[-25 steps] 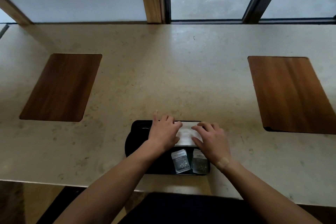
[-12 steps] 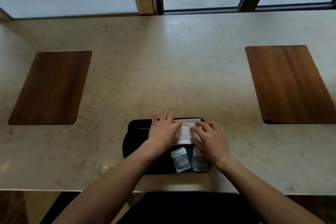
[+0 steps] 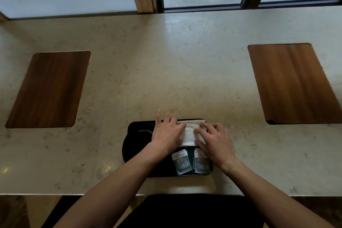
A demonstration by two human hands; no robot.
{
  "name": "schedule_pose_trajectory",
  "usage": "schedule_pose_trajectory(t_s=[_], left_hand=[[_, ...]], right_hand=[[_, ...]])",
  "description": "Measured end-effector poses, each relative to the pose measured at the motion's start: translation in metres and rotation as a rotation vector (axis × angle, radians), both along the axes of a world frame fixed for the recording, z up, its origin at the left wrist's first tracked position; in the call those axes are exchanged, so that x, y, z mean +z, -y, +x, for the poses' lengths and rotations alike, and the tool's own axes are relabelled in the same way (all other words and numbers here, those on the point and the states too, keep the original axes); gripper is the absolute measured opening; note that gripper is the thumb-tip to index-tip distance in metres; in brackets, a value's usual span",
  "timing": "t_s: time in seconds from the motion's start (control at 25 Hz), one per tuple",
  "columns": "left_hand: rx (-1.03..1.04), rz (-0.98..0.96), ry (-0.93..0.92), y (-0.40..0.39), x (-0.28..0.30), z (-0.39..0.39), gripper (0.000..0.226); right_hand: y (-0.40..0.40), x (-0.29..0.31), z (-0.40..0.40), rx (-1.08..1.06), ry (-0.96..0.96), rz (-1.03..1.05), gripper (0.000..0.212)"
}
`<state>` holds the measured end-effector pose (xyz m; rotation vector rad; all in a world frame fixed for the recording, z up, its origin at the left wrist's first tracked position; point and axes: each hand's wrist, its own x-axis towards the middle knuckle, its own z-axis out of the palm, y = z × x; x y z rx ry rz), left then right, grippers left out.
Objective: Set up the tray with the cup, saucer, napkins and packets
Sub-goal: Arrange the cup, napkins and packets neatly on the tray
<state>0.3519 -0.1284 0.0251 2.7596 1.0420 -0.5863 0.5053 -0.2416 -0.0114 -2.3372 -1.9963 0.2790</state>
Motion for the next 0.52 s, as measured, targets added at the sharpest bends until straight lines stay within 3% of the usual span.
schedule_pose_trajectory(t_s=[0.52], left_hand=[[-0.002, 0.01, -0.006, -0.0001, 0.0001, -0.0048, 0.045]], right_hand=[[-0.0011, 0.0019, -0.001, 0.017, -0.021, -0.007, 0.036]])
